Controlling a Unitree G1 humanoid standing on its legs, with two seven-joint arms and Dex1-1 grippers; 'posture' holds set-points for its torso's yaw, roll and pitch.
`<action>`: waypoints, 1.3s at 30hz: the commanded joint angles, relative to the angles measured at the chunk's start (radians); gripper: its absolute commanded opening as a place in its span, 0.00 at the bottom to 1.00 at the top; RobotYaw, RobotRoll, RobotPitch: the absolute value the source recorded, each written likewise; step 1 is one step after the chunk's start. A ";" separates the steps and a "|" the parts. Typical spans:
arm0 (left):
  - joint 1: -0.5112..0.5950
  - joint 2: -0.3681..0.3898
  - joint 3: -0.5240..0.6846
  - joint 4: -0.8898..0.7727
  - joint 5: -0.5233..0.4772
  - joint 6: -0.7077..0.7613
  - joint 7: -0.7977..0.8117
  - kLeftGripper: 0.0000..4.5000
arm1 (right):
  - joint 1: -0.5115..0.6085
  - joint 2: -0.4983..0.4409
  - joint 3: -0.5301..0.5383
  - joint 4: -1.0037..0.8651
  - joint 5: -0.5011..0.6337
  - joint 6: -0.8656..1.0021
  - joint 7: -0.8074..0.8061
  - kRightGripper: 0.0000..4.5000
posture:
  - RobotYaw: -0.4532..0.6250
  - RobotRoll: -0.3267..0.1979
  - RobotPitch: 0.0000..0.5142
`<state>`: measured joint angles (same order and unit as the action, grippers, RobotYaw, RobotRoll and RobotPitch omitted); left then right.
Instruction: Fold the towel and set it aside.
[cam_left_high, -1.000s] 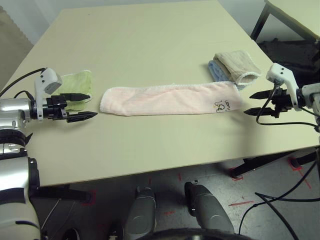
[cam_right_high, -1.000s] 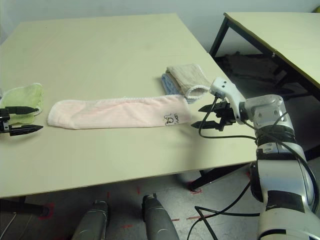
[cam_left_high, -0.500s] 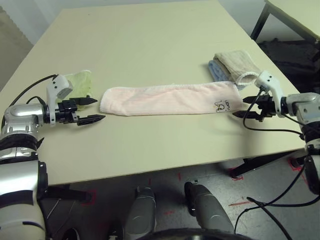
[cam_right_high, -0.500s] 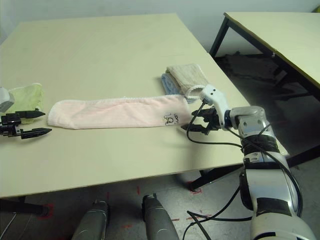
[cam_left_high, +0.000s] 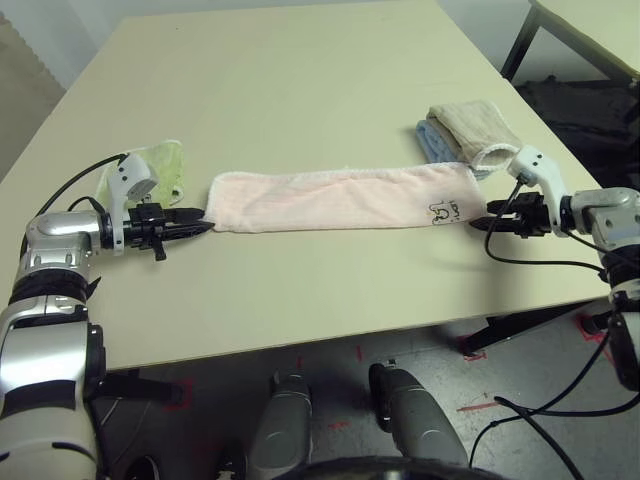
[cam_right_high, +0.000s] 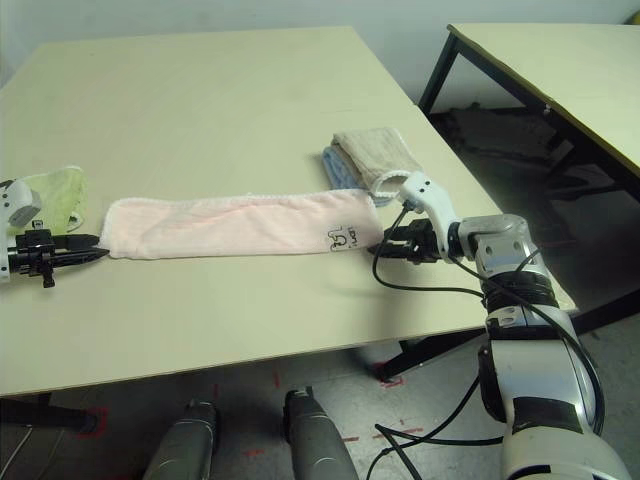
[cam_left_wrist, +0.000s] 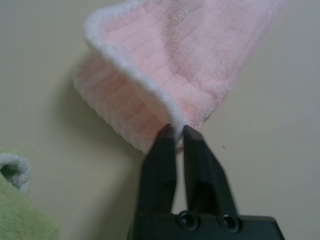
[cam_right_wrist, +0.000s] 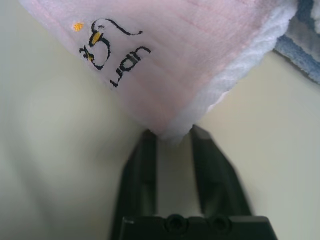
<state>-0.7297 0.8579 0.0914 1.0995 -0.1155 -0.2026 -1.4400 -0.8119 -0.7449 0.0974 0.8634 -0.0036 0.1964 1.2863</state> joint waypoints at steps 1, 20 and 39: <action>0.008 0.007 -0.008 0.009 0.012 0.004 -0.011 0.00 | 0.011 -0.009 -0.010 -0.021 0.014 0.000 0.014 0.03 | 0.43 0.62 0.35; 0.117 0.089 0.015 -0.074 -0.035 0.063 -0.154 0.00 | 0.183 -0.149 -0.005 -0.314 0.087 0.076 0.225 0.01 | 0.44 0.62 0.32; 0.363 0.203 -0.022 -0.314 -0.183 0.226 -0.174 0.00 | 0.335 -0.232 0.006 -0.496 0.163 0.164 0.325 0.01 | 0.45 0.62 0.32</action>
<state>-0.3894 1.0409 0.0852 0.8008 -0.2880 0.0048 -1.6122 -0.4936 -0.9543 0.0973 0.3859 0.1493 0.3545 1.6033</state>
